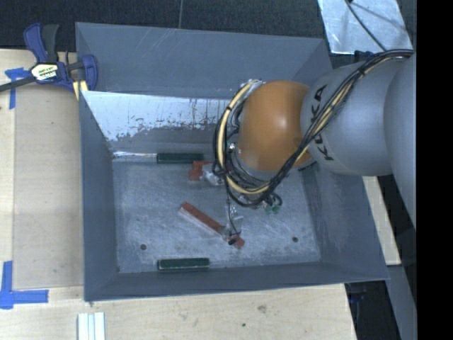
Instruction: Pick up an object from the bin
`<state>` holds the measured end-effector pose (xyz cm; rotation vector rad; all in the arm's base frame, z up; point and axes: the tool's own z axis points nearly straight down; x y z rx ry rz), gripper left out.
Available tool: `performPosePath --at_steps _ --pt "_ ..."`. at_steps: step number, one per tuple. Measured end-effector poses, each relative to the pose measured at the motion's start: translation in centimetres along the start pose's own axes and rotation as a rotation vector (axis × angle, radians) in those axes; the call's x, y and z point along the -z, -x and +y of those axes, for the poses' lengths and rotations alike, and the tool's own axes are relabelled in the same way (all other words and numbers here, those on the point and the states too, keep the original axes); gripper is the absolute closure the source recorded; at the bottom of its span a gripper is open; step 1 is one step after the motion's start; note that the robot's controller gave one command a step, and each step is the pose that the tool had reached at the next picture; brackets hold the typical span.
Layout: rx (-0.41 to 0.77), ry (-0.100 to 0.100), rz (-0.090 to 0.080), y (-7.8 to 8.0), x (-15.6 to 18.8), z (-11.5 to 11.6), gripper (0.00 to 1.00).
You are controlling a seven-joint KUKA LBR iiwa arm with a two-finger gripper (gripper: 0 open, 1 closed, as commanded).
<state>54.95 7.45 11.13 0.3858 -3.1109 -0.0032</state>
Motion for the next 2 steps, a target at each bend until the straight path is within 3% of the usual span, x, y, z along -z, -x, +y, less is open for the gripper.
performPosePath --at_steps 1,2 --pt "0.004 -0.001 -0.006 -1.79 -3.83 3.71 0.0" --pt "0.004 -0.003 -0.01 -1.67 -3.69 3.58 1.0"
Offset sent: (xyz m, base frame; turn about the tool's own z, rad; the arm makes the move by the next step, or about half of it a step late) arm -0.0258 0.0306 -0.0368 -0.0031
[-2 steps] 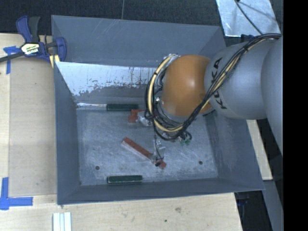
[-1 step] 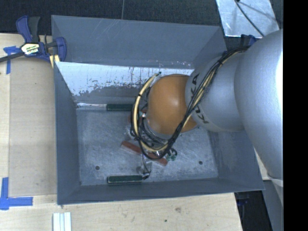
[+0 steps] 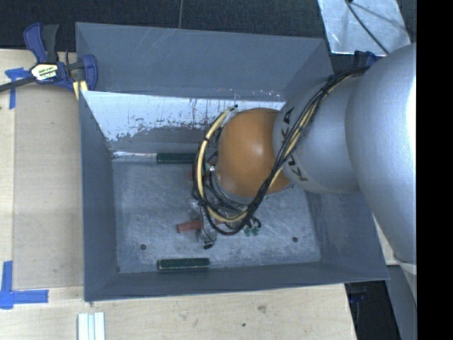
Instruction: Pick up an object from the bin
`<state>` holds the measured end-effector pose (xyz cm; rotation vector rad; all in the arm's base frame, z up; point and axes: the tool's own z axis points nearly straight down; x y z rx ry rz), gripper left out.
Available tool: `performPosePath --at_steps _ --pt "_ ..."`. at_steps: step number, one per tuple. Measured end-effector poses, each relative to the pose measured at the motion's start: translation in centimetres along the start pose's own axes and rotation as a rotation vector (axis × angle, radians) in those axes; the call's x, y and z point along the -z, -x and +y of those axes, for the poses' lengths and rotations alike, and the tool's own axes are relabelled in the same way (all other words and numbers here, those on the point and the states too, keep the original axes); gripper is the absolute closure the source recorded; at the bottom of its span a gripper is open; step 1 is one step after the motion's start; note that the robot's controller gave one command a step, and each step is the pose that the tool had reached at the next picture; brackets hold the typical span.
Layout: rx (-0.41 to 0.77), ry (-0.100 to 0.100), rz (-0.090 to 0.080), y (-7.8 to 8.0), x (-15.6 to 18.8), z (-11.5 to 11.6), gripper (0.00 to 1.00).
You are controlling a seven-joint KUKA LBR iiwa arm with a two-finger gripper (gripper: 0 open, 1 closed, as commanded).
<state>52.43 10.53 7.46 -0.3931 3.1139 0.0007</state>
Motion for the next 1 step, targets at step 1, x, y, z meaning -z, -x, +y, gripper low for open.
performPosePath --at_steps 1 --pt "0.401 -0.002 -0.008 1.42 23.03 0.08 1.0"
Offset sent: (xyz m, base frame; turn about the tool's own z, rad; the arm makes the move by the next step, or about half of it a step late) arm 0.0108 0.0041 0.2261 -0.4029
